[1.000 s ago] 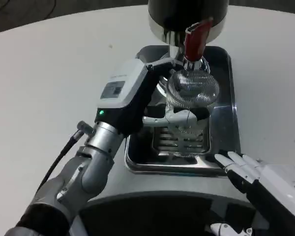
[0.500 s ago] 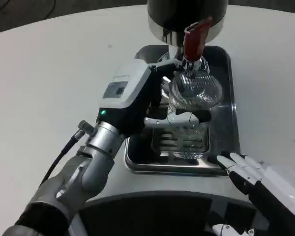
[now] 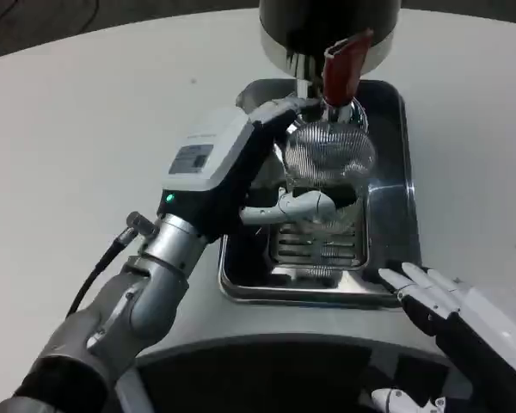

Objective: Grasp the cup under the faucet to collect the drink, then remove the cup.

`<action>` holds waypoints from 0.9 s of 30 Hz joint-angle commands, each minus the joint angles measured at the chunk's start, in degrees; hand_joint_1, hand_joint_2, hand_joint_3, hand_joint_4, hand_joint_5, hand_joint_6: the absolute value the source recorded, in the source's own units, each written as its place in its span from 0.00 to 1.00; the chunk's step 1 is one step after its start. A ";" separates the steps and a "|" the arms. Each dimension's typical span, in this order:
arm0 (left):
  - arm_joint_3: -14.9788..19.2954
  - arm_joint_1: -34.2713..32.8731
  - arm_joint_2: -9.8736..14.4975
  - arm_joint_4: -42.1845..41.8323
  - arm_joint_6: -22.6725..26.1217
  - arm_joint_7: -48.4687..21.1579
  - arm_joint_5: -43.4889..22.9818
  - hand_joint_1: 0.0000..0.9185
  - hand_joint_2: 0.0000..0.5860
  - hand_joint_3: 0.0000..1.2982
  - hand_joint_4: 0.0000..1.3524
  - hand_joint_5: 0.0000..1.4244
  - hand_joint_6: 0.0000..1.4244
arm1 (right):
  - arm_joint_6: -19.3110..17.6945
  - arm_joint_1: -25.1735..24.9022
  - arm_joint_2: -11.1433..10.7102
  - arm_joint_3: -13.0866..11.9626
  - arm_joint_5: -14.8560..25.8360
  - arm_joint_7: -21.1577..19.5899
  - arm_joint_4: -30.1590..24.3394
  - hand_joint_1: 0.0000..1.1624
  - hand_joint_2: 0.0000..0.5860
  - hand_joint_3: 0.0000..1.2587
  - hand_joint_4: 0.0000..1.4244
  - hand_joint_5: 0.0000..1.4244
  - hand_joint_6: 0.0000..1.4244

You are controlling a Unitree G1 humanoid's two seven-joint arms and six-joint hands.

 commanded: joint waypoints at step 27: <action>8.97 12.35 6.11 -18.68 -3.89 -4.37 -7.19 0.12 0.12 0.20 0.12 0.24 0.25 | 0.17 -1.96 -0.45 0.27 1.23 -2.03 2.38 0.35 0.72 0.09 0.00 0.00 0.00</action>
